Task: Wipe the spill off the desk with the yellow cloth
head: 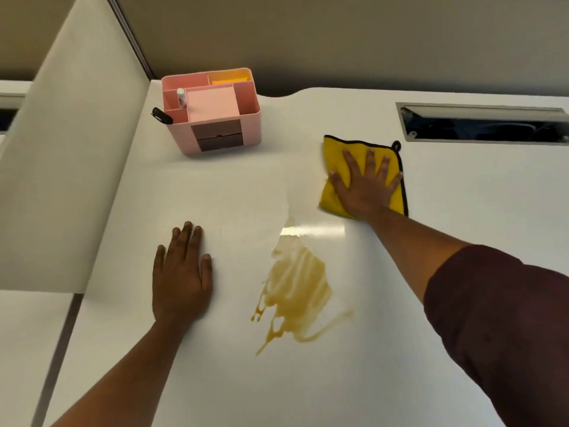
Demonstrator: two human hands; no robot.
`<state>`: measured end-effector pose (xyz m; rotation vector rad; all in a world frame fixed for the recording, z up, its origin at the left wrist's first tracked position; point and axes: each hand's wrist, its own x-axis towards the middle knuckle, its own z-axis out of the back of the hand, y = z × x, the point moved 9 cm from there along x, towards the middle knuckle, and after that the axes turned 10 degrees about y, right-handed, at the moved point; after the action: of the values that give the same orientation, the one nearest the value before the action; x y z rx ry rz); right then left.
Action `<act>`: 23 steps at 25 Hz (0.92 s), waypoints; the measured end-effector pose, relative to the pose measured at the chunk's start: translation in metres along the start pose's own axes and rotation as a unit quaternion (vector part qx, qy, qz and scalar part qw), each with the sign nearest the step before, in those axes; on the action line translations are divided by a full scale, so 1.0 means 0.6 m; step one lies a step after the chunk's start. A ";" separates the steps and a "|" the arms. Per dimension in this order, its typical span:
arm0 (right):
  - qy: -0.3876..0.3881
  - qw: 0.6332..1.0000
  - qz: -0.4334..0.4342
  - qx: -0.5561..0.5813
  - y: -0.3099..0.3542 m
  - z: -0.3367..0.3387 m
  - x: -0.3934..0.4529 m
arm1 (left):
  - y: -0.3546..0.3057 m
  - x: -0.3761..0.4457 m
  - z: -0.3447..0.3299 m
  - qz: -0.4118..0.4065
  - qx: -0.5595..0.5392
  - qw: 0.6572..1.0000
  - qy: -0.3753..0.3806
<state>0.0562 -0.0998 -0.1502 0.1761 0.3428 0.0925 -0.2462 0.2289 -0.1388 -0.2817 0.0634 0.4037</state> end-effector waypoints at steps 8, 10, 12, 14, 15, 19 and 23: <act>0.006 0.967 0.244 -0.069 0.308 -0.093 -0.133 | 0.002 0.001 0.001 -0.005 -0.010 1.000 -0.015; 0.022 0.958 0.278 -0.066 0.330 -0.115 -0.179 | 0.003 -0.002 0.005 -0.004 -0.018 1.000 -0.018; 0.052 0.953 0.297 -0.030 0.331 -0.121 -0.213 | 0.000 -0.003 0.007 -0.009 -0.035 0.999 -0.017; 0.088 0.945 0.316 0.021 0.326 -0.122 -0.248 | 0.001 -0.004 0.012 -0.013 -0.064 0.998 -0.020; 0.101 0.940 0.325 0.035 0.322 -0.125 -0.268 | 0.004 -0.003 0.014 -0.012 -0.088 0.996 -0.021; 0.102 0.927 0.360 0.027 0.298 -0.150 -0.363 | 0.021 -0.010 0.017 -0.007 -0.194 0.981 -0.030; 0.031 0.911 0.406 -0.064 0.267 -0.185 -0.445 | 0.030 -0.025 0.017 -0.024 -0.225 0.974 -0.029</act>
<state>-0.2417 0.0427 -0.1358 0.1767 0.3069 0.9460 -0.2670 0.2422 -0.1322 -0.7179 -0.0935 0.3745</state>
